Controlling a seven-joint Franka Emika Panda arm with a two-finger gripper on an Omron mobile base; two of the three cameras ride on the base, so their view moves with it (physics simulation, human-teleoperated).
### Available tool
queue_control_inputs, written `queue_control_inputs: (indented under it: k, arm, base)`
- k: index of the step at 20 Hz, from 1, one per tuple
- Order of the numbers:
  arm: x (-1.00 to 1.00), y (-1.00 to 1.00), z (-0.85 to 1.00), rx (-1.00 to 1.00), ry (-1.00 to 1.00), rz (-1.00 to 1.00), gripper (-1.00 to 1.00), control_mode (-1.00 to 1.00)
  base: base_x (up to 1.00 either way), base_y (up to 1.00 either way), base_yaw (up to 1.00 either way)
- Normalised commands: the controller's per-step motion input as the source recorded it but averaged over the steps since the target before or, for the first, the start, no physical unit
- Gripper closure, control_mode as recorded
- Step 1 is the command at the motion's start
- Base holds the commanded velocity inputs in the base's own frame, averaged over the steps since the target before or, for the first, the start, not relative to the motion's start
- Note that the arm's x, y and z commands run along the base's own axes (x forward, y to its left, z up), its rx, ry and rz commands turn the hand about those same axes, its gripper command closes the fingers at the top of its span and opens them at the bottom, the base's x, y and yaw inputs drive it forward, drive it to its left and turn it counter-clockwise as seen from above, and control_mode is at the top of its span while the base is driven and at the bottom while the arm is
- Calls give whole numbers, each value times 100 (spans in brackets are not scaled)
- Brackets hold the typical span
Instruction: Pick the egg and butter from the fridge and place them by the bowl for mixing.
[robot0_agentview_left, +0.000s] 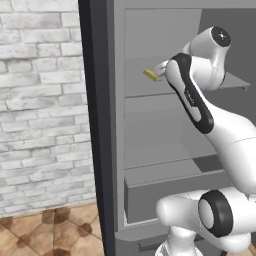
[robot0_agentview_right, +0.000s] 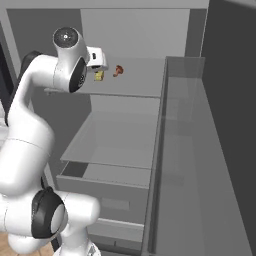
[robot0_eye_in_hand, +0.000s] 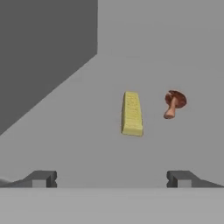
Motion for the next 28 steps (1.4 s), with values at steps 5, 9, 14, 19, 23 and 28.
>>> queue_control_inputs:
  k: [5, 9, 14, 19, 23, 28]
  arm:
    - [0, 0, -3, 2, 0, -7, -100, -100]
    - [0, 1, -2, 2, 0, -8, -100, -100]
    - [14, 0, 0, 0, 0, 0, -100, -100]
    - [37, 0, -2, 0, 0, 2, -100, -100]
    - [42, 0, -10, 0, 0, 1, -100, -100]
    - [35, -1, -18, 0, 1, 1, -100, -100]
  base:
    - [0, 0, 0]
    - [0, 0, 0]
    - [0, 0, 0]
    - [0, 0, 0]
    - [0, 0, 0]
    - [0, 0, 0]
